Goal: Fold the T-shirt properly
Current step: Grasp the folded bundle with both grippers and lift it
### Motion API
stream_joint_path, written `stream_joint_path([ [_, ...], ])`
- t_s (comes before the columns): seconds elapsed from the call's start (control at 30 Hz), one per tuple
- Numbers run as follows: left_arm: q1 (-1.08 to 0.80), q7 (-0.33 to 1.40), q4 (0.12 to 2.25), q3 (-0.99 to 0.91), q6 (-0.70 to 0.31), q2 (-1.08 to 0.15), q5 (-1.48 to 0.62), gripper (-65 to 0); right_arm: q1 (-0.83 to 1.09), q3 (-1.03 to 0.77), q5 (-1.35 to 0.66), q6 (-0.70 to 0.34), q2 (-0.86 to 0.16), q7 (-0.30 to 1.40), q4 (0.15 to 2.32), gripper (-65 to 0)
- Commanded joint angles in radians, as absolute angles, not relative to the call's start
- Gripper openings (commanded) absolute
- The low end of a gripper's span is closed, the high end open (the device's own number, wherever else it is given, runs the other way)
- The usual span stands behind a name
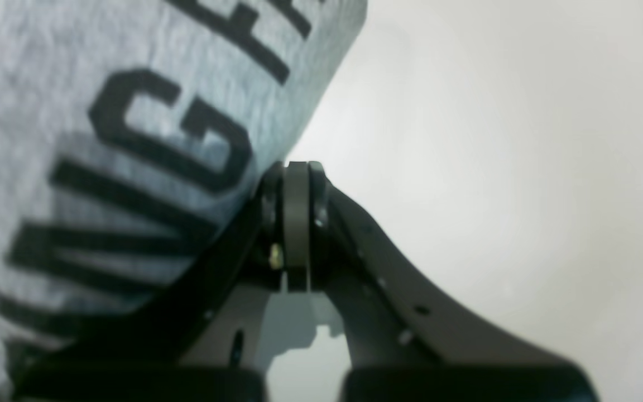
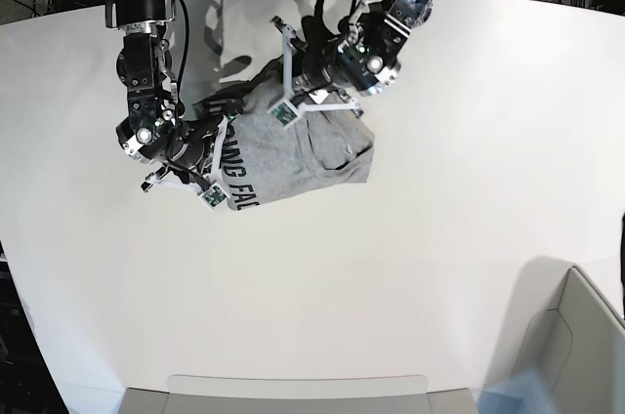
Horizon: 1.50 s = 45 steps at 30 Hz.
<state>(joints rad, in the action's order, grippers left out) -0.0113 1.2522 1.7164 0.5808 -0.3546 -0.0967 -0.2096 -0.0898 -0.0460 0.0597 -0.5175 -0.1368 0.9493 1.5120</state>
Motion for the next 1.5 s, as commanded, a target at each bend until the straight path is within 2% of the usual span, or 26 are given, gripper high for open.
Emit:
stream_joint_path([
  [0.0,-0.002,1.241,1.716,0.521,-0.351,-0.102,-0.203,-65.0,-0.088,-0.048,0.054,-0.552,-0.139,0.940,1.538,-65.0],
  [0.2,0.054,1.242,1.669,0.186,-0.351,-0.104,-0.203,-65.0,0.044,0.047,0.056,-0.685,-0.140,0.940,1.653,-65.0],
  [0.37,0.134,1.250,1.626,0.068,-0.351,-0.096,-0.203,-65.0,0.130,0.137,0.058,-0.688,-0.142,0.940,1.768,-65.0],
  [0.5,0.140,1.251,1.659,-0.039,-0.351,-0.077,-0.206,-65.0,0.170,0.127,0.058,-0.687,-0.140,0.940,1.886,-65.0],
  [0.6,0.131,1.254,1.739,-0.108,-0.360,-0.061,-0.211,-65.0,0.170,0.036,0.053,-0.687,-0.119,0.938,1.949,-65.0],
  [0.67,0.124,1.256,1.807,-0.076,-0.361,-0.048,-0.213,-65.0,0.139,-0.047,0.056,-0.687,-0.084,0.935,1.952,-65.0],
  [0.83,0.051,1.274,1.923,0.191,-0.361,-0.048,-0.213,-65.0,-0.018,-0.206,0.056,-0.687,-0.045,0.938,1.821,-65.0],
  [0.97,0.022,1.264,1.928,0.401,-0.361,-0.054,-0.213,-65.0,-0.114,-0.229,0.056,-0.685,-0.047,0.938,1.655,-65.0],
  [1.1,0.018,1.264,1.906,0.522,-0.361,-0.056,-0.205,-65.0,-0.137,-0.208,0.056,-0.685,-0.045,0.938,1.561,-65.0],
  [1.23,0.025,1.262,1.782,0.515,-0.352,-0.061,-0.203,-65.0,-0.120,-0.064,0.056,-0.685,-0.047,0.940,1.508,-65.0],
  [1.37,0.021,1.218,1.735,0.372,-0.352,-0.113,-0.202,-65.0,-0.050,0.097,0.056,-0.685,-0.045,0.940,1.527,-65.0],
  [1.47,0.019,1.213,1.739,0.274,-0.358,-0.140,-0.208,-65.0,-0.007,0.127,0.056,-0.685,-0.045,0.937,1.570,-65.0],
])
